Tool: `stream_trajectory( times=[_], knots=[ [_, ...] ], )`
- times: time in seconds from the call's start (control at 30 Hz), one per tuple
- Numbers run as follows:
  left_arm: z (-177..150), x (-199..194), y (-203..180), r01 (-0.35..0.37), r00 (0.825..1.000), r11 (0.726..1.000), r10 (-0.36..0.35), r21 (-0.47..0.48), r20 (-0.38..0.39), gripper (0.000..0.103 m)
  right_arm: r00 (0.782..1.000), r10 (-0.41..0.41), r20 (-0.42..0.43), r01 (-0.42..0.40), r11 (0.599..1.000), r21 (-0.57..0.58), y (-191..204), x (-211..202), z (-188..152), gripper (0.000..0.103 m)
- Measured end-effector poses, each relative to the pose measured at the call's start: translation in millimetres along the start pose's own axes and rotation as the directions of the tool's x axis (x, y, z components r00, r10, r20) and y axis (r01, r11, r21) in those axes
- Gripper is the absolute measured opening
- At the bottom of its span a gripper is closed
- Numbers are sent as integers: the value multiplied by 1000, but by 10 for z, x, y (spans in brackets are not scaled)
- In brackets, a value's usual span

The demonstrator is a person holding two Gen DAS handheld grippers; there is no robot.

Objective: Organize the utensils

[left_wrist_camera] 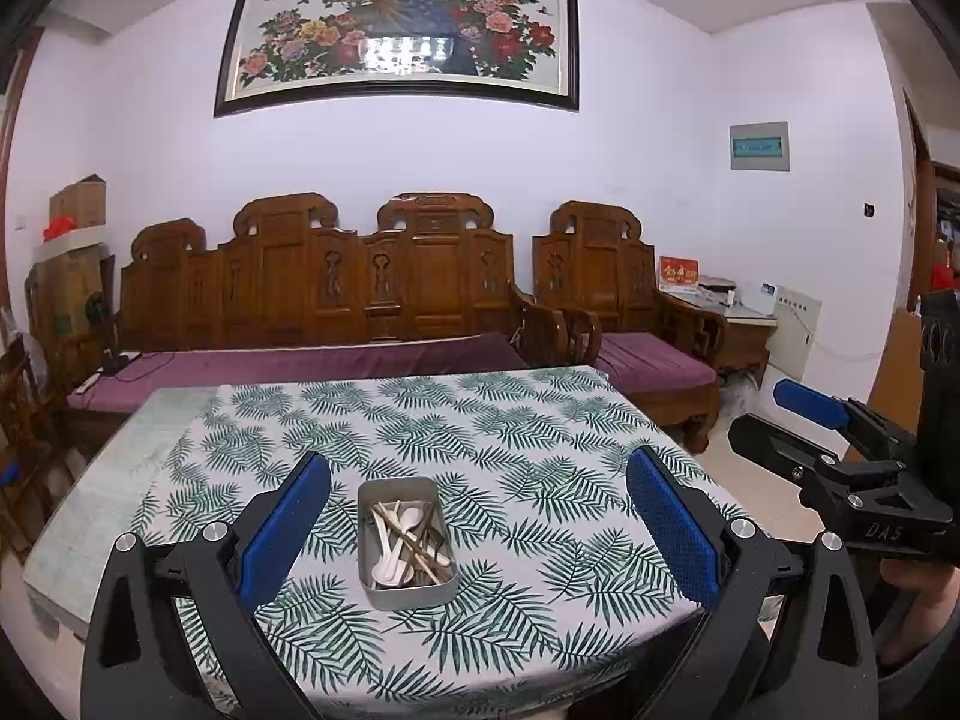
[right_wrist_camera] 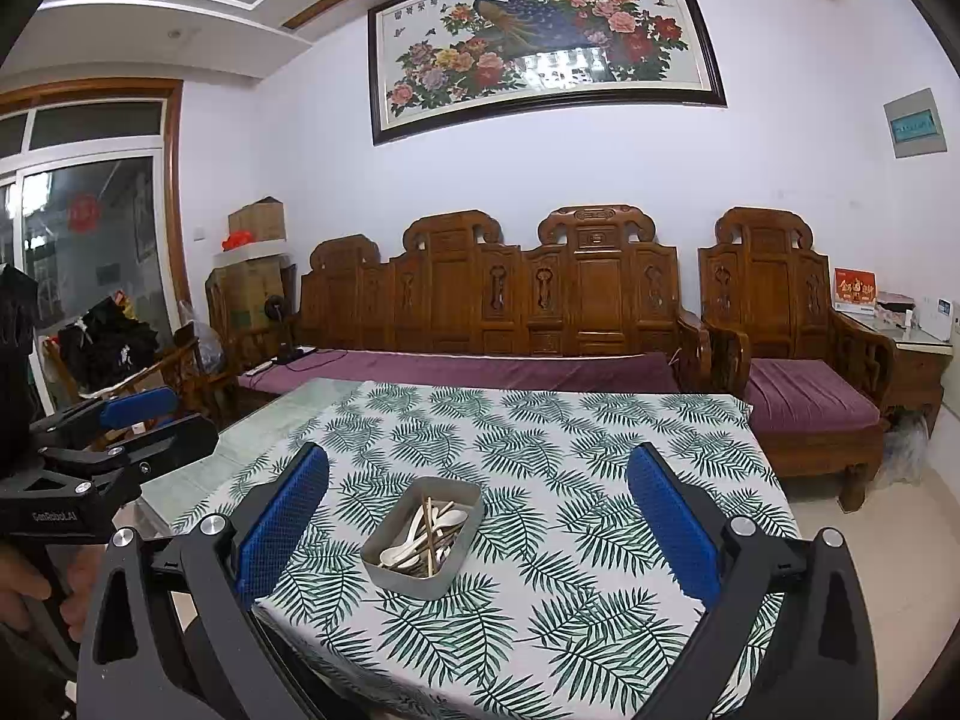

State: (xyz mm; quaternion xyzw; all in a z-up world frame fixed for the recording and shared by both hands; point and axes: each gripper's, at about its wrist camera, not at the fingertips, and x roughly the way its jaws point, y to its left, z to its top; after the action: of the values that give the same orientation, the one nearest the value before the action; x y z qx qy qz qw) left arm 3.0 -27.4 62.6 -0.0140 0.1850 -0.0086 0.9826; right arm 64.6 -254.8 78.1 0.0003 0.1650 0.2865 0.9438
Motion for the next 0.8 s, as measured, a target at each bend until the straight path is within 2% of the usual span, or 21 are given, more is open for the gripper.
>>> stream_trajectory(
  times=[0.8],
  knots=[
    [-6,16,4,-4,1000,1000,4,-11,-2,95,1000,1,-2,-1,1000,3,9,18,-8,100]
  ],
)
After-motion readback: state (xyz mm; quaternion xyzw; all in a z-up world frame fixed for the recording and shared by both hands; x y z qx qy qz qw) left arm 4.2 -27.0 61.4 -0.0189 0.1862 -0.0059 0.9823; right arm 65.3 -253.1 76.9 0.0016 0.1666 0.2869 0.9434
